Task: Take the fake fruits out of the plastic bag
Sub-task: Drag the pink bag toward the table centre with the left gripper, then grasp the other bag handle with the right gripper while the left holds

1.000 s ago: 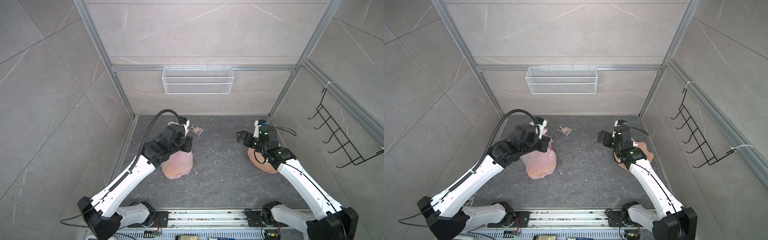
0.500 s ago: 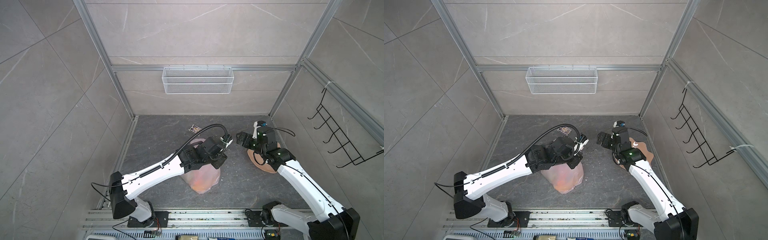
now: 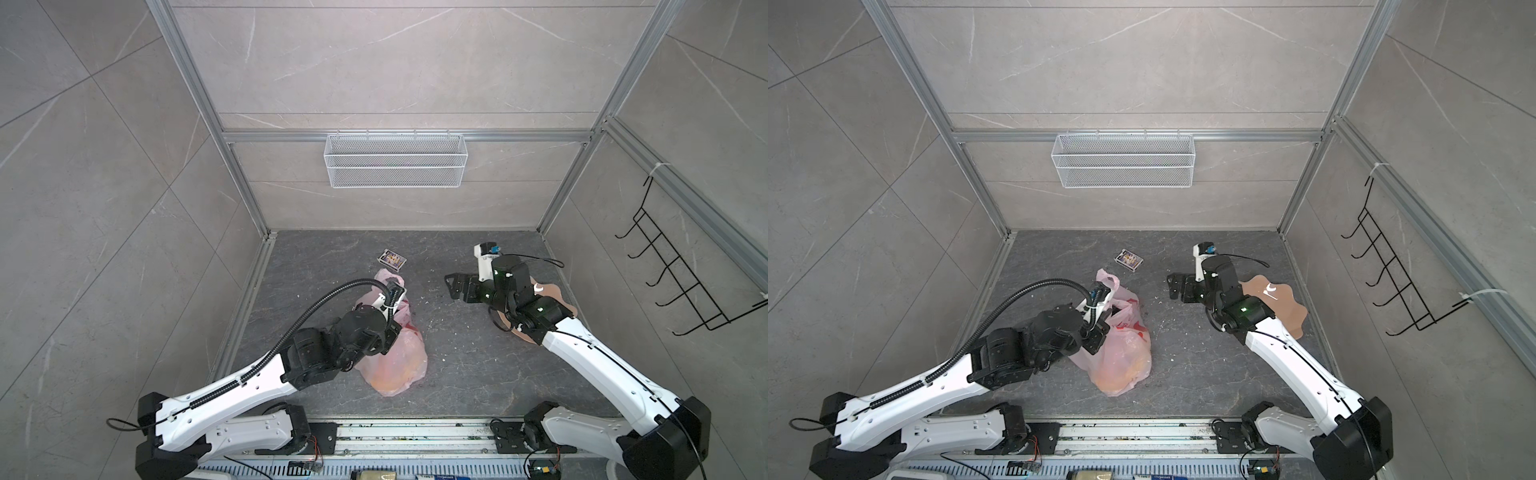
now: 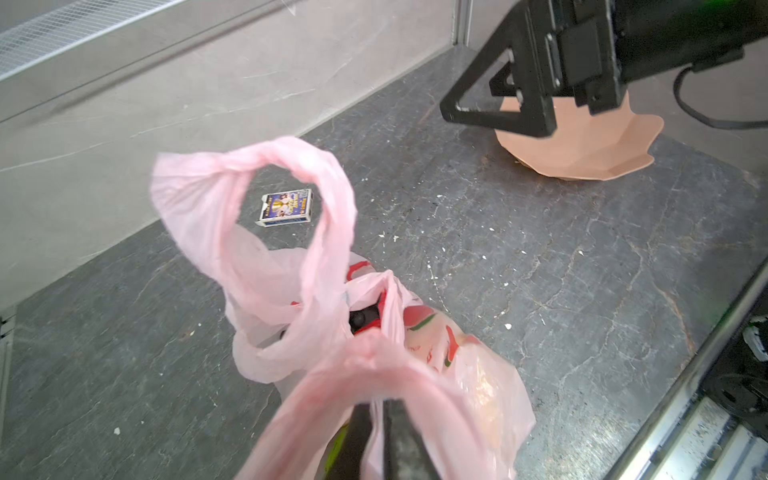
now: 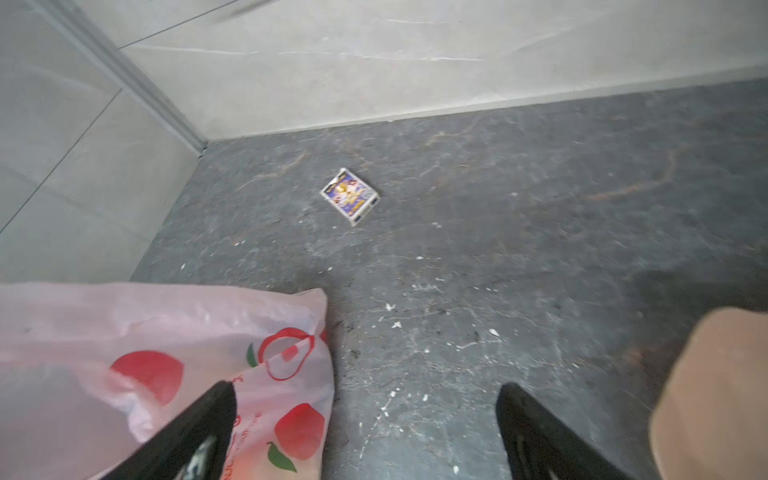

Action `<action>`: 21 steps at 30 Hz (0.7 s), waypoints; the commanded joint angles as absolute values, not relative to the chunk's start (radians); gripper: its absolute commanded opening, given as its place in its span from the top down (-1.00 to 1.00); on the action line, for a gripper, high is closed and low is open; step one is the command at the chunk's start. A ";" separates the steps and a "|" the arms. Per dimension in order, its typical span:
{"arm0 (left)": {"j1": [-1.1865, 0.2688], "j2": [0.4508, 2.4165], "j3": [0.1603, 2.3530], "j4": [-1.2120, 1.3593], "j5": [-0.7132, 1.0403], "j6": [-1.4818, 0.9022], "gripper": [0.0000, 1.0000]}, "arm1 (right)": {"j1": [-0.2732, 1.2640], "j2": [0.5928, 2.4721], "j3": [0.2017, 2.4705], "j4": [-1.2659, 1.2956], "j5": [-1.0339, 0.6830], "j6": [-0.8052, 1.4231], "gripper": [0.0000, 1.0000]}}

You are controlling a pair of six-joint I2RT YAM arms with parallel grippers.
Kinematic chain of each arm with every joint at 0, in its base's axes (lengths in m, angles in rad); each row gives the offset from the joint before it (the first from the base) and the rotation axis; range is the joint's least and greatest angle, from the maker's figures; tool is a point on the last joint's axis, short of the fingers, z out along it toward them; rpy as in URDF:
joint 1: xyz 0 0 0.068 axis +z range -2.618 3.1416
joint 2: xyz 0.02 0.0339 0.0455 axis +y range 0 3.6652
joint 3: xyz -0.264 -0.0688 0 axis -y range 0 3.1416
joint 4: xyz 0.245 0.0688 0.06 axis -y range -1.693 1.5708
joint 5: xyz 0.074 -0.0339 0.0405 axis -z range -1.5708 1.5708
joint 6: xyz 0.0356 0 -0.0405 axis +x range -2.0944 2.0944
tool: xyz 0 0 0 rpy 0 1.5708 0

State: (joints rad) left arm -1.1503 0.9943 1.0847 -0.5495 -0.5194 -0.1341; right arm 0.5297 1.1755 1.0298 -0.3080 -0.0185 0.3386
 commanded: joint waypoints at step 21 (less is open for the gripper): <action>-0.995 0.778 0.966 -0.566 -0.680 -0.220 1.00 | 0.915 1.564 1.321 -0.156 -0.091 0.044 -0.96</action>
State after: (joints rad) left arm -1.0023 0.7891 0.9619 -0.5835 -0.6750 -0.2024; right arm 0.8864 1.5471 1.2739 -0.2039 -0.0788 0.0769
